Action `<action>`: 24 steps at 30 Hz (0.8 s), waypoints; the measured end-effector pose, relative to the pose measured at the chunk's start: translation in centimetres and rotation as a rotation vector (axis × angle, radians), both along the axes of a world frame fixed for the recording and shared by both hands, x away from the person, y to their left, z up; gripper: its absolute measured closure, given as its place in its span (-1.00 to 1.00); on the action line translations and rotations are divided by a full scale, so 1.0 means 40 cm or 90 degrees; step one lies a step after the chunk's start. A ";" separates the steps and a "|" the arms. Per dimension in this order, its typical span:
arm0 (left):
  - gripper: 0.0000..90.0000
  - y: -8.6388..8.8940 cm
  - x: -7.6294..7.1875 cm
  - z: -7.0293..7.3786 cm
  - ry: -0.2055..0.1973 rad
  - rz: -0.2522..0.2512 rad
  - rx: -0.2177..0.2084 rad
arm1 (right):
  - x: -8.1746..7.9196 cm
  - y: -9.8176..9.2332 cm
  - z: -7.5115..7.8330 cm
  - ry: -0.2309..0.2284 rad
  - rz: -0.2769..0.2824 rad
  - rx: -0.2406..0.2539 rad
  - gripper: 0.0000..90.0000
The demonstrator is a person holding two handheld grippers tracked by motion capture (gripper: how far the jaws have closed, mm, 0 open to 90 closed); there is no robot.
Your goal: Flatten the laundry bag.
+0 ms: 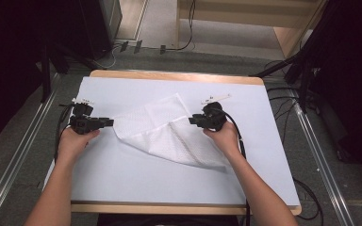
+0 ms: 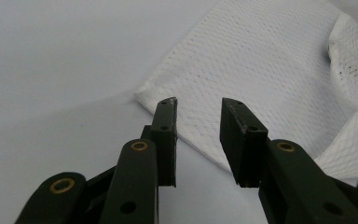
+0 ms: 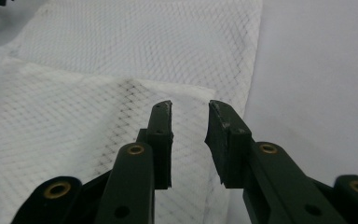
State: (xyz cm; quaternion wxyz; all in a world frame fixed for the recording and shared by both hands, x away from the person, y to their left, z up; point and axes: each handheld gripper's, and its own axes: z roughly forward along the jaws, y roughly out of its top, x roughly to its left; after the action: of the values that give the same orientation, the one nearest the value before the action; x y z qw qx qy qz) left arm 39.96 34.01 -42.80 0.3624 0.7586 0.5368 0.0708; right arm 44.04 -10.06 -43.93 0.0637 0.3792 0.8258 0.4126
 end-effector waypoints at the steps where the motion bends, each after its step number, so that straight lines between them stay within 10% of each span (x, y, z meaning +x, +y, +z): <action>1: 0.50 0.002 -0.001 0.000 0.001 0.002 -0.001 | 0.006 0.004 -0.004 0.004 -0.001 -0.003 0.61; 19: 0.48 0.039 -0.021 -0.006 0.002 0.025 0.005 | 0.059 0.033 -0.079 0.032 -0.005 -0.026 0.66; 24: 0.47 0.039 -0.021 -0.007 0.004 0.022 0.010 | 0.053 0.043 -0.078 0.034 0.002 -0.039 0.98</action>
State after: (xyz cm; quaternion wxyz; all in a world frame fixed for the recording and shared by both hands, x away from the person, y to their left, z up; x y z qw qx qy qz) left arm 39.14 35.56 -43.09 0.3533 0.7523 0.5504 0.0789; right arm 46.16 -8.35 -47.07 0.0528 0.3867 0.8398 0.3774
